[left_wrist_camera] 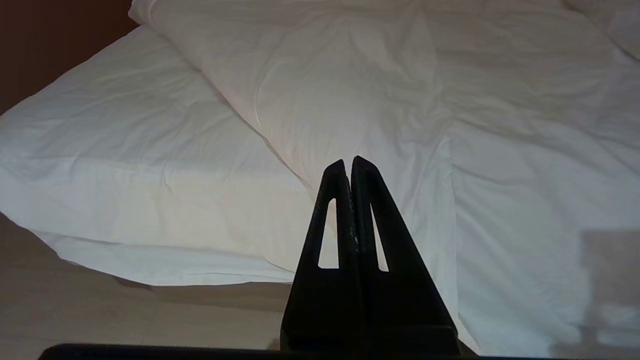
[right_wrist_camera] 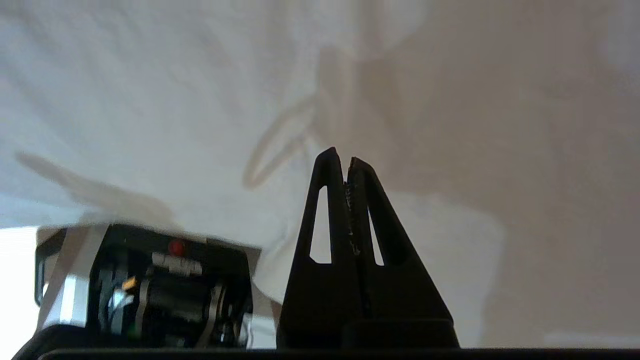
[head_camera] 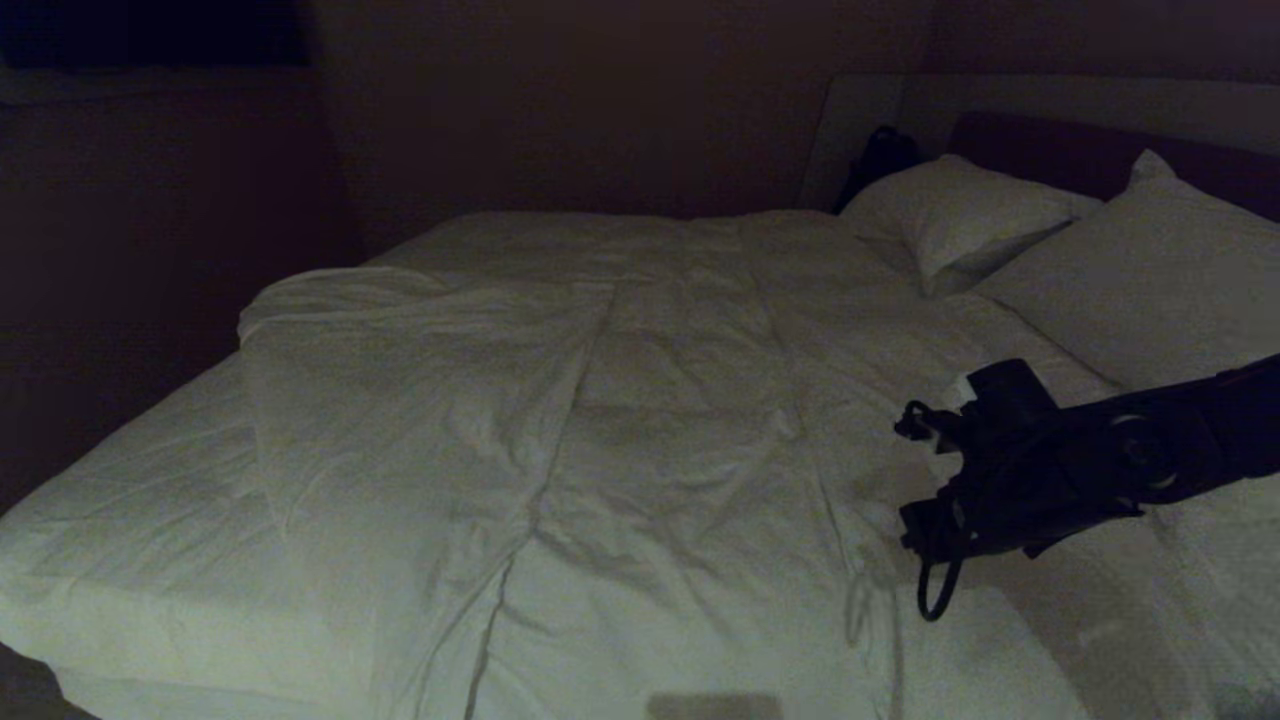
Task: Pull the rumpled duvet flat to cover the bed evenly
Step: Flatten the corners of the folded blanket
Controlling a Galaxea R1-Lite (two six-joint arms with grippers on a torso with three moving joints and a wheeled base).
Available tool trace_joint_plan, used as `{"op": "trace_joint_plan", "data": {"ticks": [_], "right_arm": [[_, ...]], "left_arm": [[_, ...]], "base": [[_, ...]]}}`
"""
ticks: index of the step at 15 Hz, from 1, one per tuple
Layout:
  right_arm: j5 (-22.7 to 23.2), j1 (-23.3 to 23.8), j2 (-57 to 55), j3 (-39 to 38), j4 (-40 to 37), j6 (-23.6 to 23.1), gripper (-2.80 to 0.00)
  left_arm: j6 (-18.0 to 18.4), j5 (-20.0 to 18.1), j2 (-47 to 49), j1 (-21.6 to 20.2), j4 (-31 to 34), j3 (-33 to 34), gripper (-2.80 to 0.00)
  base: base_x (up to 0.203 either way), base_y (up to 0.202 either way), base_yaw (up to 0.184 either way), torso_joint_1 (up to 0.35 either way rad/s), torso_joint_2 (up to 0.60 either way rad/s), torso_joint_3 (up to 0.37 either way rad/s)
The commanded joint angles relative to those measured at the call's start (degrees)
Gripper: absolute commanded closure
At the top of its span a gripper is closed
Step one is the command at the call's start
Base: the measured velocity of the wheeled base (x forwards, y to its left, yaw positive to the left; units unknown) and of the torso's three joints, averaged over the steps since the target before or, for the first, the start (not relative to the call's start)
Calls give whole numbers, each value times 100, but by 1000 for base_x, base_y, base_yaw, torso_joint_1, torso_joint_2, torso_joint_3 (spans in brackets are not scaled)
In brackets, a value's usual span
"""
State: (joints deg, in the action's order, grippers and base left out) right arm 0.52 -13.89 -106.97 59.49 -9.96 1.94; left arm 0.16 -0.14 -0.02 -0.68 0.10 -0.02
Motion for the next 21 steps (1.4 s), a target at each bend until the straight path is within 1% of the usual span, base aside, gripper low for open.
{"op": "trace_joint_plan", "data": {"ticks": [1, 3, 6, 7, 8, 10, 15, 17, 18, 21], "right_arm": [[-848, -88, -8, -26, 205, 131, -280], [-962, -90, -1, -16, 178, 152, -280], [-1479, -346, -149, -36, 176, 221, -280], [-1793, -487, -305, -53, 187, 241, -280], [-1879, -579, -385, -59, 198, 266, -280], [-1903, -662, -465, -43, 205, 378, -280], [-2043, -710, -555, -36, 179, 398, -280], [-2347, -733, -760, -11, 196, 433, -280], [-2408, -756, -816, -7, 205, 500, -280], [-2408, -843, -904, 1, 205, 553, -280]], "left_arm": [[1, 5, 2, -2, -1, 2, 0], [1, -4, 2, -2, -1, 2, 0], [1, -1, 2, -2, -1, 2, 0], [1, 1, 2, -2, -1, -2, 0], [1, -4, 2, -2, -1, -6, 0], [1, -4, 2, -2, -1, 2, 0], [1, 2, 2, -2, -1, 2, 0], [1, 5, 2, -2, -1, 2, 0], [1, -4, 2, -2, -1, 2, 0], [1, 5, 2, -2, -1, 2, 0]], "base": [[0, 0, 0, 0, 0, 0], [0, 0, 0, 0, 0, 0], [0, 0, 0, 0, 0, 0], [0, 0, 0, 0, 0, 0], [0, 0, 0, 0, 0, 0], [0, 0, 0, 0, 0, 0], [0, 0, 0, 0, 0, 0], [0, 0, 0, 0, 0, 0], [0, 0, 0, 0, 0, 0], [0, 0, 0, 0, 0, 0]]}}
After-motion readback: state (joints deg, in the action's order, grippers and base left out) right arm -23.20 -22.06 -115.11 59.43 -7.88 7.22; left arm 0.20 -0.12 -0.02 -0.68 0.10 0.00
